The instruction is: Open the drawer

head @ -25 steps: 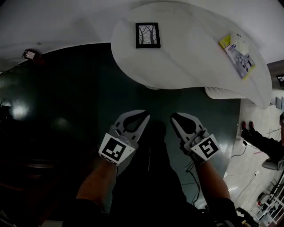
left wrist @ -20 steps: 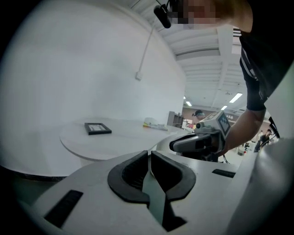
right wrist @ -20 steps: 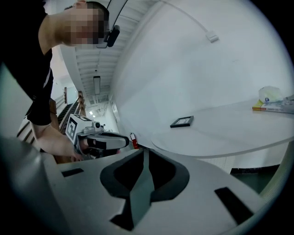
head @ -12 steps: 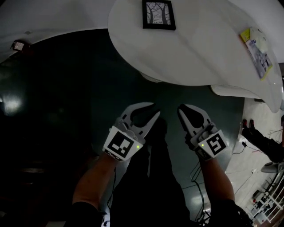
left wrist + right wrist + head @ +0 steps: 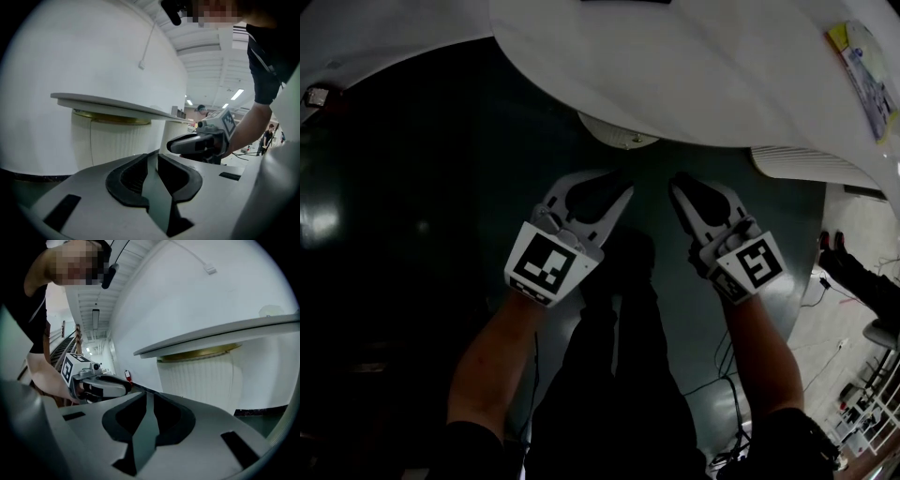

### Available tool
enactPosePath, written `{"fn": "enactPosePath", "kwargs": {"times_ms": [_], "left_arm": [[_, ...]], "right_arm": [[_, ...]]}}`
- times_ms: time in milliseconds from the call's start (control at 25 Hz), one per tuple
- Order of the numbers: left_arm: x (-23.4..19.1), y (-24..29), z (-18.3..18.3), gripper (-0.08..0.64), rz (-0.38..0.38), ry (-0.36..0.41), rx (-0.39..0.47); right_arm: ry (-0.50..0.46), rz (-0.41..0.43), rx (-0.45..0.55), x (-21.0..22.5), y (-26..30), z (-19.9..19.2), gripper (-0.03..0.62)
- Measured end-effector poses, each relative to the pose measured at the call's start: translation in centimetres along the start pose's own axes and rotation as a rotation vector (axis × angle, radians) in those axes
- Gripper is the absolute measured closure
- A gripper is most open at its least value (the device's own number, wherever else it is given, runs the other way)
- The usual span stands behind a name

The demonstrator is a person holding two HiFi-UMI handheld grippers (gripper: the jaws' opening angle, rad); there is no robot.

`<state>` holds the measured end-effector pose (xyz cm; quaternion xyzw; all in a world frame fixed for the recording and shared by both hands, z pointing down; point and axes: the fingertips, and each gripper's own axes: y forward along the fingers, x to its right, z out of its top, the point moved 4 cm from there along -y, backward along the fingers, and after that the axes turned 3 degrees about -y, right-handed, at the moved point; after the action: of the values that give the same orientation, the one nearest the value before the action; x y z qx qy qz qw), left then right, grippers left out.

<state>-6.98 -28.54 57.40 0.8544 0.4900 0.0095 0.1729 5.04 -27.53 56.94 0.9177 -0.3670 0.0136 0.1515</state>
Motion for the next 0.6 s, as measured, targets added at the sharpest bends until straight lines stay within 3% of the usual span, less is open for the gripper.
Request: {"fn": "enactPosePath", "kwargs": {"times_ms": [240, 440, 600], "left_arm": [[-1.1, 3.9, -1.4, 0.495, 0.01, 0.006, -0.007], [-2.1, 6.3, -2.0, 0.482, 0.017, 0.05, -0.018], [-3.6, 7.6, -3.1, 0.443, 0.026, 0.017, -0.034]], "right_arm": [[0.009, -0.048, 0.032, 3.3, 1.7, -1.7, 0.574], [-0.027, -0.049, -0.008, 5.2, 3.3, -3.8, 0.572], [-0.013, -0.026, -0.017, 6.1, 4.7, -4.6, 0.522]]}}
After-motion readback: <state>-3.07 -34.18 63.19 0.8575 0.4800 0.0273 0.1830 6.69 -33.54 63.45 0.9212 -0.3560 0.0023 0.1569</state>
